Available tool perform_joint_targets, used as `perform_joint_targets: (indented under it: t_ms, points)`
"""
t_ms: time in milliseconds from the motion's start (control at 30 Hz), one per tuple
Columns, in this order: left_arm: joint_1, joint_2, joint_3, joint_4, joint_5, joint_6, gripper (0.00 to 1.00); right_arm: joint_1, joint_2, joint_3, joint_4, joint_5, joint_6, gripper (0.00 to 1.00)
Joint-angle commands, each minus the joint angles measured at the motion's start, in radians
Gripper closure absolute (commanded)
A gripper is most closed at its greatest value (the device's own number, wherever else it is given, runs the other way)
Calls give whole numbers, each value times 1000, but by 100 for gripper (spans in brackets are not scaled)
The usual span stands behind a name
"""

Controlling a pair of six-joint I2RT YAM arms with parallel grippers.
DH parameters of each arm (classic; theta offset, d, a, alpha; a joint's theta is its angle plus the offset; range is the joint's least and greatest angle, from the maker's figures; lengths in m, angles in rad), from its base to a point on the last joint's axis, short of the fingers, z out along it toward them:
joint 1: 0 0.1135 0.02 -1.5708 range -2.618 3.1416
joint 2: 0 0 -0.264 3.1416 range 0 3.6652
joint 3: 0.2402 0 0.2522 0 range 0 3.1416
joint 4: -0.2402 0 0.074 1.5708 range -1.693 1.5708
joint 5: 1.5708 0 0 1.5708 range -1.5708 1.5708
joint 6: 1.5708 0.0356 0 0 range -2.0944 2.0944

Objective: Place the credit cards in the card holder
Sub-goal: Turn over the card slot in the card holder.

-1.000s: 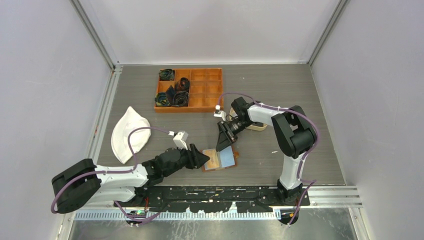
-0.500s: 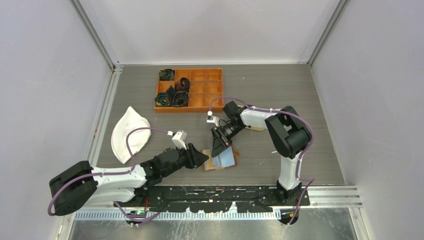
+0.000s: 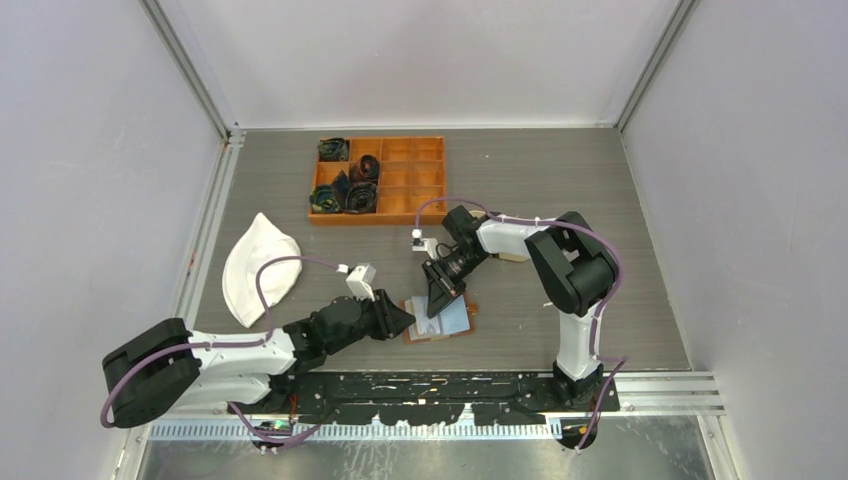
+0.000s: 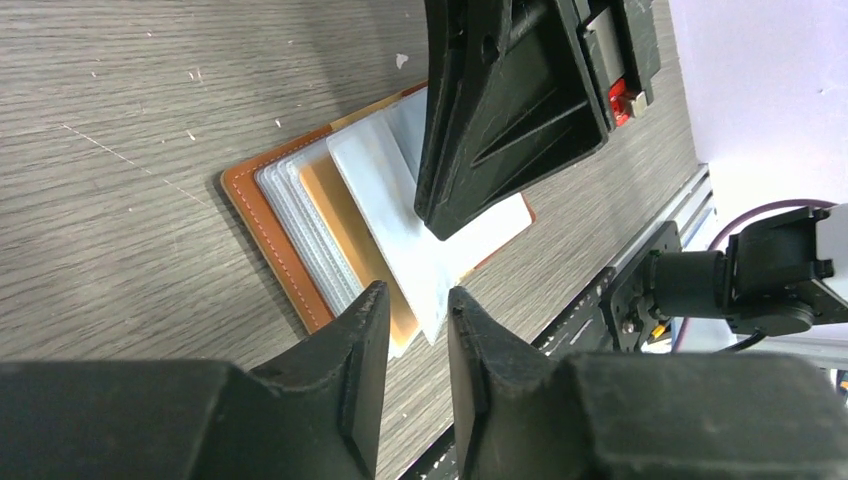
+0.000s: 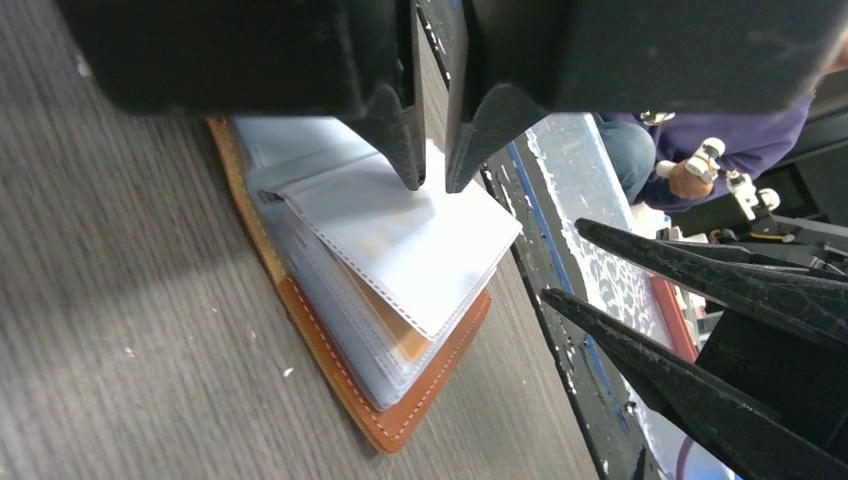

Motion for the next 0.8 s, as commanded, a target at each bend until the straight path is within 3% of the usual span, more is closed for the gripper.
perform_joint_targets:
  t_ms: [0, 267, 433, 600, 767]
  points:
    - [-4, 26, 51, 28, 13, 2, 73, 5, -72, 25, -10, 50, -27, 83]
    - [-3, 139, 147, 44, 88, 5, 80, 28, -59, 32, -2, 102, -4, 86]
    - [-1, 223, 163, -2, 43, -52, 89, 26, -73, 60, -44, 123, -17, 86]
    - [35, 254, 146, -63, 42, -99, 91, -15, -192, 100, -132, 260, -111, 85]
    - [64, 240, 130, -71, 45, -94, 90, -106, -408, 85, -129, 379, -169, 83]
